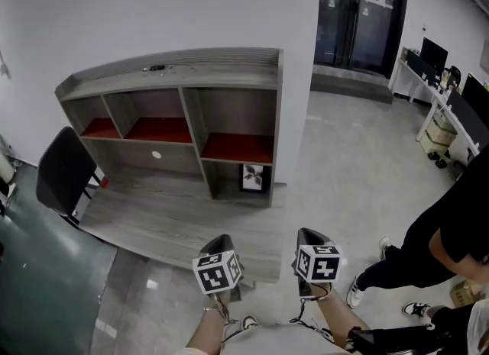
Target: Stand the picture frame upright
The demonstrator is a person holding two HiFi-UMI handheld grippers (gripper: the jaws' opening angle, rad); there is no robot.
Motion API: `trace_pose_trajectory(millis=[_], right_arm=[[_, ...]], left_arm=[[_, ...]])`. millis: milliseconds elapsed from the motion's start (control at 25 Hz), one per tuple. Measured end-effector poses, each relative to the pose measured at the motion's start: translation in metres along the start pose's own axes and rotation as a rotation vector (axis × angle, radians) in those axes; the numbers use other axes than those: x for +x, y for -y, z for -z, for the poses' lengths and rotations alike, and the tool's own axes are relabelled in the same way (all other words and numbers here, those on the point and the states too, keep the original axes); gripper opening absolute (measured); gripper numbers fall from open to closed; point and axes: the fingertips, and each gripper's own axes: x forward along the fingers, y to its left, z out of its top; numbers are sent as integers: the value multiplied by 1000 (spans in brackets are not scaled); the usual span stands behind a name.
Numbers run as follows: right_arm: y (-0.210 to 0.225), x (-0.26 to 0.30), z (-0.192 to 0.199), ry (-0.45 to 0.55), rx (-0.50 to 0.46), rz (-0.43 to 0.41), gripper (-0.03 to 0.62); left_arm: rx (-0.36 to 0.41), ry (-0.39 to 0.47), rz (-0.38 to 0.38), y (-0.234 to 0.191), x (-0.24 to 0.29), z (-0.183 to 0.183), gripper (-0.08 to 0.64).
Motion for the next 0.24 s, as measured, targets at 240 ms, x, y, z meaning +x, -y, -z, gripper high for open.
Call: trace_pose_trajectory(millis=[240], right_arm=[[-3,-7,5,-7,-12,1,31]], left_arm=[[1,-2,-5,-2,-8,4,12]])
